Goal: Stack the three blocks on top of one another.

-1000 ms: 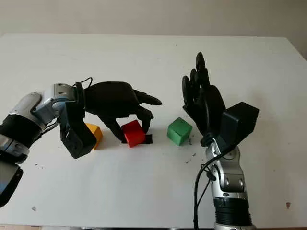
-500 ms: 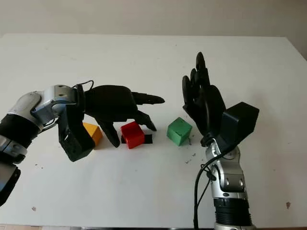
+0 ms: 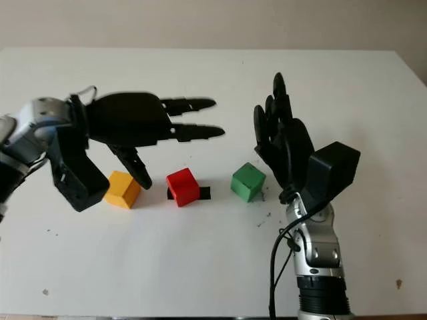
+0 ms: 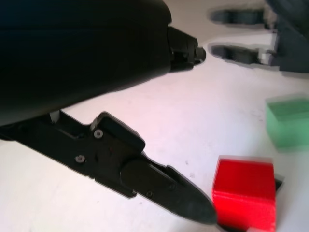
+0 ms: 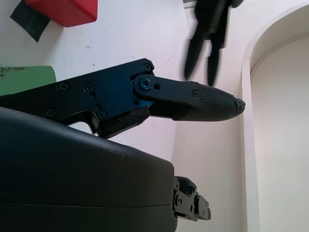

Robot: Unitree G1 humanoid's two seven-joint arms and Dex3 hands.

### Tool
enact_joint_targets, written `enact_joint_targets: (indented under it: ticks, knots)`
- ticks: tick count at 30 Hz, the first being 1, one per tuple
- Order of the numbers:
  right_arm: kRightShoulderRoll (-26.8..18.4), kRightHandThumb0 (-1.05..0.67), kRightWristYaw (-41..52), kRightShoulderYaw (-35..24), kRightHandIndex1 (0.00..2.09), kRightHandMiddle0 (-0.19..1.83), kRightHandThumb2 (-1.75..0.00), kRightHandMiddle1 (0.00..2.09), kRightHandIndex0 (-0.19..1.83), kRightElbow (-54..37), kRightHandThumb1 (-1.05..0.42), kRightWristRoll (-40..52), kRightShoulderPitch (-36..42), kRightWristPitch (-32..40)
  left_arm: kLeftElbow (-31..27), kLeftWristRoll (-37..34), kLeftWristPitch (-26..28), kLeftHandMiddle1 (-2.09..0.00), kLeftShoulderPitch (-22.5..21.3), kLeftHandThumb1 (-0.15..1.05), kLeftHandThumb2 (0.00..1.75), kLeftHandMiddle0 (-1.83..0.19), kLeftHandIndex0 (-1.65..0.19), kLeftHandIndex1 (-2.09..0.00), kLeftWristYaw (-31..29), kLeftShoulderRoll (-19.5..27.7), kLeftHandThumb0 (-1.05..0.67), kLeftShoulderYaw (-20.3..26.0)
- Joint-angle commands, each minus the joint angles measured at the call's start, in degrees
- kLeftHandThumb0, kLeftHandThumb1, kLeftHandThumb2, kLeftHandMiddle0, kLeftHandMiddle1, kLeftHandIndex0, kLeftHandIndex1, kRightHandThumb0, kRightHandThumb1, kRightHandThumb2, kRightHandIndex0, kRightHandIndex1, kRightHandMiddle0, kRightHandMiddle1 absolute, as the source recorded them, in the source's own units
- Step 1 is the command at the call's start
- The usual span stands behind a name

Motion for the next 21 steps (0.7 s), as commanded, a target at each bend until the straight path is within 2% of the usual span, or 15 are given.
enact_joint_targets:
  ticks: [1, 3, 6, 8, 12, 17, 21]
  knots:
    - [0.1, -0.74, -0.3, 0.1, 0.00, -0.19, -0.57, 0.00, -0.19, -1.5, -1.05, 0.0, 0.5, 0.3, -2.7, -3.1, 3.8, -0.04, 1.3, 0.84, 0.06, 0.19, -0.04, -0.06, -1.7, 1.9, -0.81, 3.4]
    - [0.2, -0.73, -0.2, 0.2, 0.00, -0.19, -0.57, 0.00, -0.19, -1.7, -1.05, 0.1, 0.7, 0.2, -5.4, -4.6, 7.9, -0.05, 2.6, 0.88, 0.07, 0.19, -0.04, -0.06, -2.6, 3.5, -0.84, 6.0]
    - [0.5, -0.73, -0.3, 0.3, 0.00, -0.19, -0.56, 0.00, -0.19, -1.9, -1.05, 0.5, 0.7, 0.3, -8.5, -11.7, 12.3, -0.06, 8.0, 0.91, 0.08, 0.17, -0.08, -0.08, -3.2, 5.5, -0.88, 12.3]
    - [0.4, -0.72, -0.2, 0.4, 0.00, -0.19, -0.57, 0.00, -0.19, -1.9, -1.05, 0.5, 0.6, 0.4, -13.0, -13.6, 17.1, -0.06, 12.4, 0.93, 0.08, 0.17, -0.10, -0.08, -2.8, 6.9, -0.87, 16.2]
    - [0.2, -0.73, -0.4, 0.2, 0.00, -0.19, -0.57, 0.00, -0.19, -2.3, -1.05, 0.7, 0.6, 1.1, -24.3, -12.7, 28.3, -0.06, 21.0, 0.94, 0.07, 0.17, -0.14, -0.09, -3.5, 10.6, -0.85, 21.9]
    - [0.0, -0.73, -0.2, 0.1, 0.00, -0.19, -0.56, 0.00, -0.19, -2.8, -1.05, 0.8, 0.7, 1.5, -28.7, -12.0, 30.5, -0.06, 27.9, 0.94, 0.06, 0.15, -0.20, -0.10, -3.6, 12.6, -0.82, 24.6]
    - [-0.2, -0.73, 0.1, 0.0, 0.00, -0.19, -0.56, 0.00, -0.19, -2.9, -1.05, 0.9, 0.7, 1.8, -30.4, -11.7, 29.4, -0.05, 33.0, 0.95, 0.06, 0.17, -0.20, -0.08, -3.0, 12.9, -0.83, 25.8]
